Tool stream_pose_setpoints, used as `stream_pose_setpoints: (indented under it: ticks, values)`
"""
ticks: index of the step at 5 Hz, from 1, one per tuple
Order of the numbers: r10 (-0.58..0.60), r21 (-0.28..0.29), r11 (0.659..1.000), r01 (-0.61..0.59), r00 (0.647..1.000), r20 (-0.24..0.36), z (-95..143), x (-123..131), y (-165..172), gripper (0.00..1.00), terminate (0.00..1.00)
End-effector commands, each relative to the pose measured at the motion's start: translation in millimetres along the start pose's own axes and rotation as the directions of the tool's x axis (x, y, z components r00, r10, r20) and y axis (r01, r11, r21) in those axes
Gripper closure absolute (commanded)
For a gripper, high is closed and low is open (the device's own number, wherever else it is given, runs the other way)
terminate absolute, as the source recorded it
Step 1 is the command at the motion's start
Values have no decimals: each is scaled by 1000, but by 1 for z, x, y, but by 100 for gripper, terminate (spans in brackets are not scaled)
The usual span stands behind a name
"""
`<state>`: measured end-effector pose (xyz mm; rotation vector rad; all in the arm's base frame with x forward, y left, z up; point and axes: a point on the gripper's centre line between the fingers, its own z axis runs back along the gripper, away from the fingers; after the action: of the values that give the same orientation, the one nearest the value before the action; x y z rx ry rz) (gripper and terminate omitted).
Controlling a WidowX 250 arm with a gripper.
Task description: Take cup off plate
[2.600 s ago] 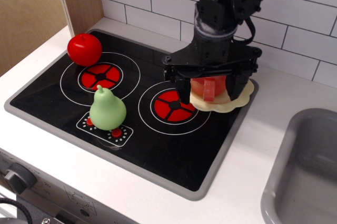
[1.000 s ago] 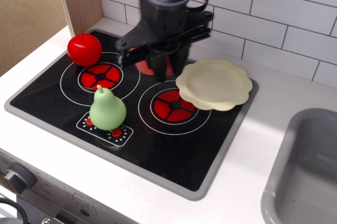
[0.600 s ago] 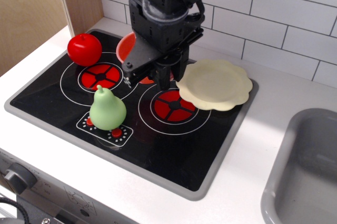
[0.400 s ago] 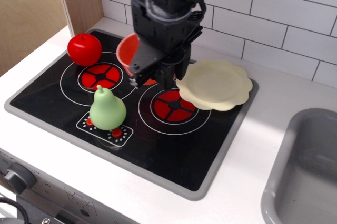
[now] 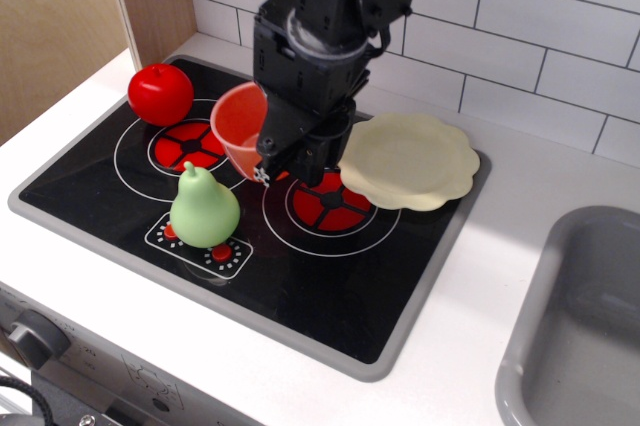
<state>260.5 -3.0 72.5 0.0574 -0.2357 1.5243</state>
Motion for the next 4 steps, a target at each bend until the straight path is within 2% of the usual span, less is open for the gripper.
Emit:
stream_pose_setpoints:
  ticks: [1, 2, 3, 4]
  values:
    - [59, 23, 998, -59, 998, -11, -3, 0, -4, 100, 0]
    - [57, 38, 998, -56, 998, -19, -3, -3, -4, 100, 0]
    - [36, 50, 998, -34, 999, -28, -4, -4, -4, 0, 0]
    - [21, 54, 998, -20, 1000, -10, 1, -5, -6, 0, 0]
